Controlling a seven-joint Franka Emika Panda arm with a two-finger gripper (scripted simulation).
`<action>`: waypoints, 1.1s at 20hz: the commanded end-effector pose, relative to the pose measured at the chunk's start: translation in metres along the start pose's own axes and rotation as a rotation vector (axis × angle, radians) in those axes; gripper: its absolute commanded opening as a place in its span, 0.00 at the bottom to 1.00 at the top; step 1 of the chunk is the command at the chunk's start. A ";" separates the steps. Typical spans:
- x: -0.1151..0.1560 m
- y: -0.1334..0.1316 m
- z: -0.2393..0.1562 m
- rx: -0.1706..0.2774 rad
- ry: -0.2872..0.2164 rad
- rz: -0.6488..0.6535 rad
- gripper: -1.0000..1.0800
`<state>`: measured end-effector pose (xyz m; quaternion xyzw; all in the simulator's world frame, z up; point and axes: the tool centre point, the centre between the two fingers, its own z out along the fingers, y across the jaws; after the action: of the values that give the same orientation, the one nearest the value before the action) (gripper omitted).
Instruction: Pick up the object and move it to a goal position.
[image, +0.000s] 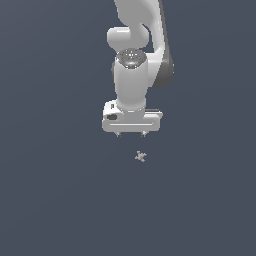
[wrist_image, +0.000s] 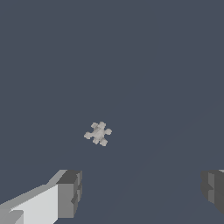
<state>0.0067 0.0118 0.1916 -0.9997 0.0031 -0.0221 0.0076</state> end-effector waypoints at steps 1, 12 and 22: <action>0.000 0.000 0.000 0.000 0.000 0.000 0.96; -0.007 -0.031 0.006 0.018 -0.024 -0.070 0.96; -0.003 -0.034 0.028 0.011 -0.028 -0.074 0.96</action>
<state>0.0043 0.0449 0.1705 -0.9993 -0.0332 -0.0096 0.0134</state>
